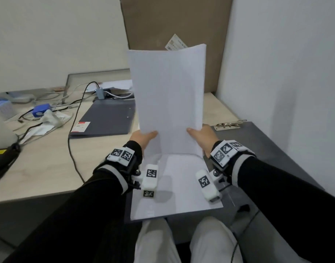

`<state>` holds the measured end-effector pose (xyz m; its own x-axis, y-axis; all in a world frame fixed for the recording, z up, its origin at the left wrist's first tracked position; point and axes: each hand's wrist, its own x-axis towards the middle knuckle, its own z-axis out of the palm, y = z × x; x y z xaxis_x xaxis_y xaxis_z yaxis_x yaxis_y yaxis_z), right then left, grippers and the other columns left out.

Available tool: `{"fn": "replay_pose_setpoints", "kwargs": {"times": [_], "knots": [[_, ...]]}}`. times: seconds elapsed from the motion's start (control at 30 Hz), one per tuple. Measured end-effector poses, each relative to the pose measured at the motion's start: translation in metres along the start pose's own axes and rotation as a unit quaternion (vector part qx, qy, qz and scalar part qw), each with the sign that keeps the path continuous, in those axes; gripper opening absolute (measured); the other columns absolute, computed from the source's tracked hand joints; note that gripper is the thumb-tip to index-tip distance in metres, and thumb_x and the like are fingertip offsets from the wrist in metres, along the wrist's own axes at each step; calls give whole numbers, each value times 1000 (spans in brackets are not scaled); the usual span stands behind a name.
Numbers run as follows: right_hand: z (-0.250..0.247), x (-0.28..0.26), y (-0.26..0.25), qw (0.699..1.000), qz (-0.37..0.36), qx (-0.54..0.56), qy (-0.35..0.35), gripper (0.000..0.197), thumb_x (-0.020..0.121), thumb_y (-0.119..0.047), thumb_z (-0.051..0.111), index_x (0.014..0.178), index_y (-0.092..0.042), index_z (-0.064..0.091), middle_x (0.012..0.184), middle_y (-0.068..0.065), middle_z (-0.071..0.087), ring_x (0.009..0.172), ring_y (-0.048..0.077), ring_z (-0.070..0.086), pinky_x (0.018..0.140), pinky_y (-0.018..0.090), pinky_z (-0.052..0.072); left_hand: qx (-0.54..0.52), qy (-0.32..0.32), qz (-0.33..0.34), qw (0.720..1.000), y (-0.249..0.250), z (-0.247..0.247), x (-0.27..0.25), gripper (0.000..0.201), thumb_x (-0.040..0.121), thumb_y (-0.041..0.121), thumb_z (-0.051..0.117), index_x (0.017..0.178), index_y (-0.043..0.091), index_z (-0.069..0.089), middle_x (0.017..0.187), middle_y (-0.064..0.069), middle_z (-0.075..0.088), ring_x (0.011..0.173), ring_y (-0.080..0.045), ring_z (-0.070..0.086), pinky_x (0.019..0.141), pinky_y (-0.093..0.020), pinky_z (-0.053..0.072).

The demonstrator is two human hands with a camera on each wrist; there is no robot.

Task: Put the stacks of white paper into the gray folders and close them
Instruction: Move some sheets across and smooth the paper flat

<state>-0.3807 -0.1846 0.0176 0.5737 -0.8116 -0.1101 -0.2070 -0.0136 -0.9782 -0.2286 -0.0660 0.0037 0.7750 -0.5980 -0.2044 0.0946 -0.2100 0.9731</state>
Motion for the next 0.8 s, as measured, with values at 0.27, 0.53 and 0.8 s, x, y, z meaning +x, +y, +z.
{"fn": "replay_pose_setpoints", "kwargs": {"times": [0.27, 0.53, 0.8], "knots": [[-111, -27, 22, 976, 37, -147, 156, 29, 89, -9, 51, 110, 4, 64, 106, 19, 67, 97, 35, 64, 88, 38, 51, 259, -127, 62, 955, 21, 61, -37, 40, 91, 11, 52, 131, 8, 51, 123, -10, 58, 108, -22, 55, 88, -26, 42], [-190, -68, 49, 946, 156, -201, 203, 27, 90, -16, 52, 64, -14, 43, 97, 15, 49, 90, 27, 50, 79, 34, 41, 569, -285, 96, 765, 0, 135, -61, 55, 96, 28, 46, 147, 15, 31, 159, -10, 18, 146, -26, 22, 117, -30, 20], [-173, -83, 61, 954, 187, -184, 144, 44, 91, -15, 55, 129, 7, 50, 137, 25, 50, 128, 38, 47, 102, 41, 41, 613, -292, 92, 728, -18, 100, -62, 63, 95, 34, 45, 151, 30, 16, 162, 3, 2, 150, -23, 3, 122, -35, 5]]}}
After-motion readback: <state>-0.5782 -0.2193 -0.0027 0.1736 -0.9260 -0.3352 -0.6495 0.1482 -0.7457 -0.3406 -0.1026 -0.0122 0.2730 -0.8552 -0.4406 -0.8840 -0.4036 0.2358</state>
